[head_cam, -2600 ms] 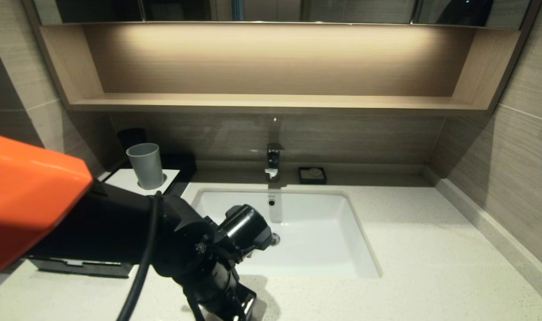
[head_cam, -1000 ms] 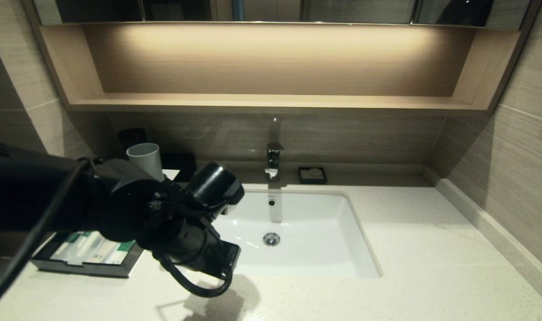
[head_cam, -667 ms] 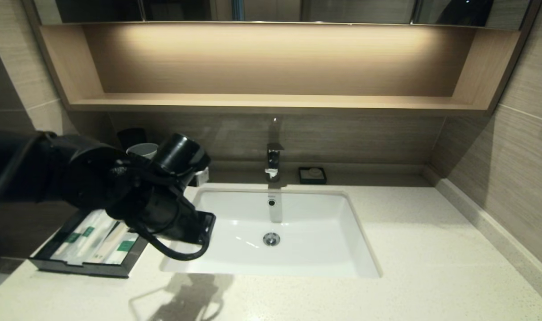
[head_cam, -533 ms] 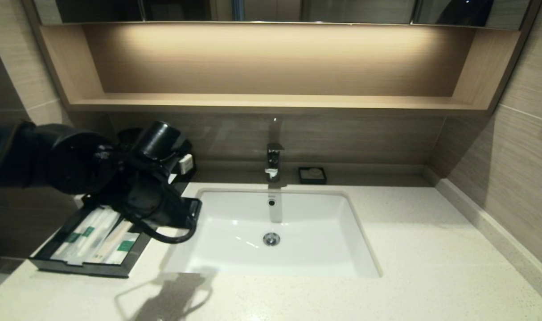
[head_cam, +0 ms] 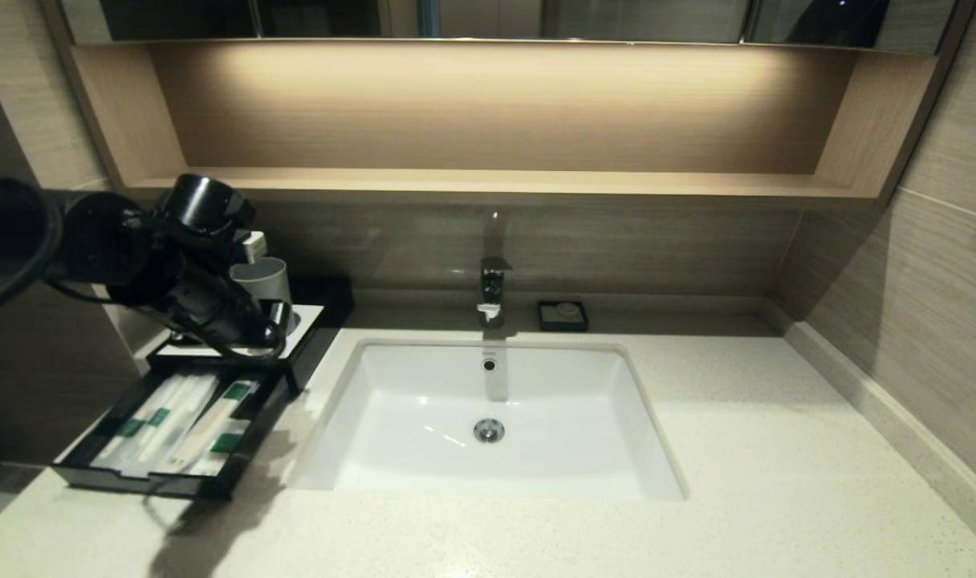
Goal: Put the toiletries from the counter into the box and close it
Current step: Place the bathroom toiletry into the drawer
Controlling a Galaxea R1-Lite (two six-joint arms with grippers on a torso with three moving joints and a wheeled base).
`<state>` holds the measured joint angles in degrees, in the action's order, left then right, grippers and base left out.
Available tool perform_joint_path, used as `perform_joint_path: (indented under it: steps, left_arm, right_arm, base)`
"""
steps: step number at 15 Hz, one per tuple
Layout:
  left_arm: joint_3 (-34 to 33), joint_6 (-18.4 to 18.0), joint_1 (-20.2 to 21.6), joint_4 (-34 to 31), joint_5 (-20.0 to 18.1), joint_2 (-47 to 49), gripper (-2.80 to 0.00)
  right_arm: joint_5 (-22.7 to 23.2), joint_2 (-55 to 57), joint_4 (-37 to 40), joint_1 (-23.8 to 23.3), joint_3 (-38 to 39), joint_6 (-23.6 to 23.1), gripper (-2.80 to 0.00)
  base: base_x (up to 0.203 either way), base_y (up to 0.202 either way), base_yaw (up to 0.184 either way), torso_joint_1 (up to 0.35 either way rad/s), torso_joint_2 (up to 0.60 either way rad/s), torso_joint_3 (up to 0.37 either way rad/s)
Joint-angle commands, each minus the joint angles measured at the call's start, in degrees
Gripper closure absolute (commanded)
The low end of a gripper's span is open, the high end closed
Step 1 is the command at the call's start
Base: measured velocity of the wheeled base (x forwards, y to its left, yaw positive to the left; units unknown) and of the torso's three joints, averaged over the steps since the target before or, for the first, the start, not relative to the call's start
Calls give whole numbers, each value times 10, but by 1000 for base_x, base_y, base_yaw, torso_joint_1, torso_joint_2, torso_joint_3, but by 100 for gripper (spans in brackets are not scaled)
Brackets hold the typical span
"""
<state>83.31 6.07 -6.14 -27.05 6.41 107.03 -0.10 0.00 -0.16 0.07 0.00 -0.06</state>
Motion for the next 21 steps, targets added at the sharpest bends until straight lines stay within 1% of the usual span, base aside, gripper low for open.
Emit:
perform_joint_path:
  steps: [1,3,5,7,9,11,14,18,21]
  left_arm:
    - [21,-9,34,-5,0,33,0]
    - [25,-19,61,-3,0,46,0]
    - [24,-37,87,-7,0,47,0]
    - [22,-46,106,-8,0,44,0]
    - [19,-49,115,-9,0,45,0]
    - [2,-59,118,-10,0,37,0]
    - [-36,-61,118,-9,0,29,0]
    - [-58,-60,117,-8,-2,42,0]
    - [-61,-59,117,-4,-3,59,0]
  right_arm:
    - [0,0,0,0,1,0,0]
    - [0,0,0,0,0,0,0]
    - [0,-1,0,0,1,0,0]
    - [0,-1,0,0,1,0,0]
    - [0,-1,0,0,1,0,0]
    - [0,-1,0,0,0,0,0]
    - [0,-1,0,0,1,0,0]
    - [0,-1,0,0,1,0,0]
    - [0,-1,0,0,1,0,0]
  base:
    - [0,0,0,0,0,0]
    - [0,0,0,0,0,0]
    - [0,0,0,0,0,0]
    - [0,0,0,0,0,0]
    - [0,0,0,0,0,0]
    - [0,0,0,0,0,0]
    - [0,0,0,0,0,0]
    - [0,0,0,0,0,0]
    - [0,0,0,0,0,0]
